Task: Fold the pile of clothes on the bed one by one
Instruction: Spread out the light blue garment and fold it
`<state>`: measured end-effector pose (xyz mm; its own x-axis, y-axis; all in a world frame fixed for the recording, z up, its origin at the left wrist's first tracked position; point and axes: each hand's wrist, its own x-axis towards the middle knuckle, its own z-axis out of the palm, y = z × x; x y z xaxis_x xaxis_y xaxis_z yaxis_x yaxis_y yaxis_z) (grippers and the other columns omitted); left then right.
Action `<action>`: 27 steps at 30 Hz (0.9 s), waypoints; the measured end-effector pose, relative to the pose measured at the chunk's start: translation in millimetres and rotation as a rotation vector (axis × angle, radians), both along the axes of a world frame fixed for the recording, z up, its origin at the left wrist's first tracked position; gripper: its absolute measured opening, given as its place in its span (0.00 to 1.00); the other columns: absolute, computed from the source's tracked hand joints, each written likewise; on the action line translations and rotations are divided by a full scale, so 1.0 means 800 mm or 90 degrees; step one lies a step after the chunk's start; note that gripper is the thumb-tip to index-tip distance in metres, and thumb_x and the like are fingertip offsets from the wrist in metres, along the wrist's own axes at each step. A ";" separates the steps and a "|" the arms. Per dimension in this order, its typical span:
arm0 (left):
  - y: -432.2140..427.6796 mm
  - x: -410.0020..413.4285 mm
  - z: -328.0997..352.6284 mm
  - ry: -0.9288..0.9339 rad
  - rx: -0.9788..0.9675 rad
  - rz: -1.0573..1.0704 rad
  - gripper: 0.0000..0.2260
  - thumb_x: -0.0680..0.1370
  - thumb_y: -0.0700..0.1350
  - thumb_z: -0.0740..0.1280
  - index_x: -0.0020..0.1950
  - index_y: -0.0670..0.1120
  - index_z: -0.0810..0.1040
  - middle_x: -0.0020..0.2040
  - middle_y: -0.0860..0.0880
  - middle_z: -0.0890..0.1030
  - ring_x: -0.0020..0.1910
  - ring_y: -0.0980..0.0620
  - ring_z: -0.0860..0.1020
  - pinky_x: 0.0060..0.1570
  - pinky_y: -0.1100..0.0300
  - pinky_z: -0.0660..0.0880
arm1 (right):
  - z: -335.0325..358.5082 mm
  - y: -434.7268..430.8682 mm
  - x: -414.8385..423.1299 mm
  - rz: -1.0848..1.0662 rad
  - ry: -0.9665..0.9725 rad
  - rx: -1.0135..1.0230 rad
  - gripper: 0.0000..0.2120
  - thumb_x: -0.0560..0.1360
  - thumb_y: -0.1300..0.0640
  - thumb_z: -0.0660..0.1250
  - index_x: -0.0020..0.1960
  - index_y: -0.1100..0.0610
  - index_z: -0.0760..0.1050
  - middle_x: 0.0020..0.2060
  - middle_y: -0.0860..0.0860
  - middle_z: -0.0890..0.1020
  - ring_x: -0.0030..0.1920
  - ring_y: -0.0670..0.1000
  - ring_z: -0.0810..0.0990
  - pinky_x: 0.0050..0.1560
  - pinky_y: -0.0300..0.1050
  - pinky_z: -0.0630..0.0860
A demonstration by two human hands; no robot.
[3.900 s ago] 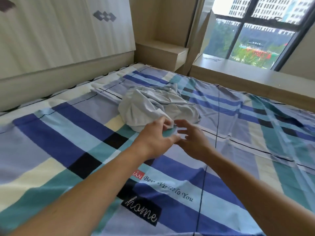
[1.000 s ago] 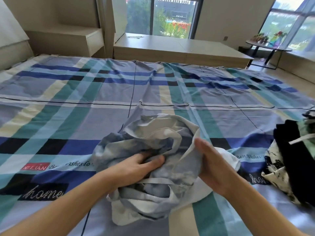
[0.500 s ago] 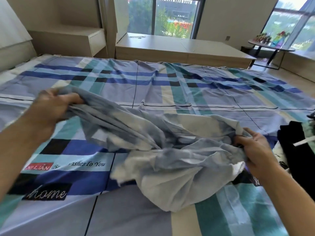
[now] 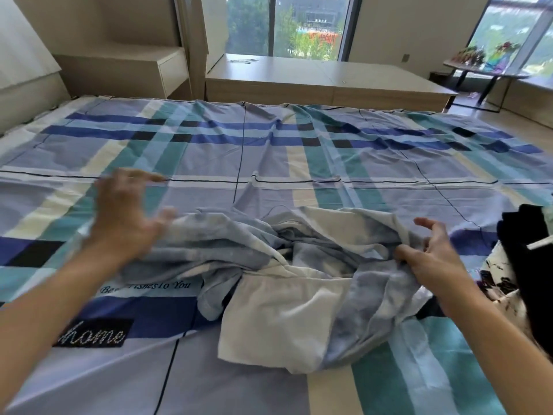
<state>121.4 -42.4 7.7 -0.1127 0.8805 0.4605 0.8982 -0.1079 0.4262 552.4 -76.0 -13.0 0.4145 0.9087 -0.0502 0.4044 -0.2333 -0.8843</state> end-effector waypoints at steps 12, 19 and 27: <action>-0.006 0.134 -0.054 0.301 -0.308 -0.295 0.37 0.74 0.65 0.69 0.79 0.60 0.55 0.65 0.47 0.77 0.63 0.43 0.76 0.60 0.48 0.74 | -0.032 -0.013 -0.049 0.245 -0.398 -0.204 0.42 0.57 0.37 0.73 0.70 0.37 0.66 0.68 0.54 0.57 0.70 0.62 0.68 0.71 0.54 0.68; 0.015 0.081 -0.003 0.079 -0.156 -0.322 0.16 0.72 0.63 0.68 0.53 0.54 0.78 0.45 0.49 0.83 0.46 0.44 0.82 0.46 0.49 0.76 | -0.008 0.012 -0.009 0.219 -0.338 -0.044 0.42 0.64 0.69 0.68 0.75 0.47 0.67 0.55 0.57 0.71 0.52 0.53 0.73 0.55 0.36 0.67; 0.035 -0.021 0.045 0.074 0.069 -0.252 0.15 0.78 0.57 0.61 0.49 0.47 0.79 0.41 0.45 0.83 0.40 0.44 0.80 0.40 0.46 0.75 | 0.024 0.017 0.030 0.063 -0.395 0.064 0.41 0.66 0.70 0.67 0.78 0.54 0.65 0.49 0.58 0.66 0.46 0.56 0.69 0.57 0.44 0.68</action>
<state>104.7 -14.3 44.1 0.2831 0.7914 0.5418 0.8196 -0.4930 0.2918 576.6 -62.2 5.9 0.2528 0.9320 0.2598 0.8638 -0.0964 -0.4945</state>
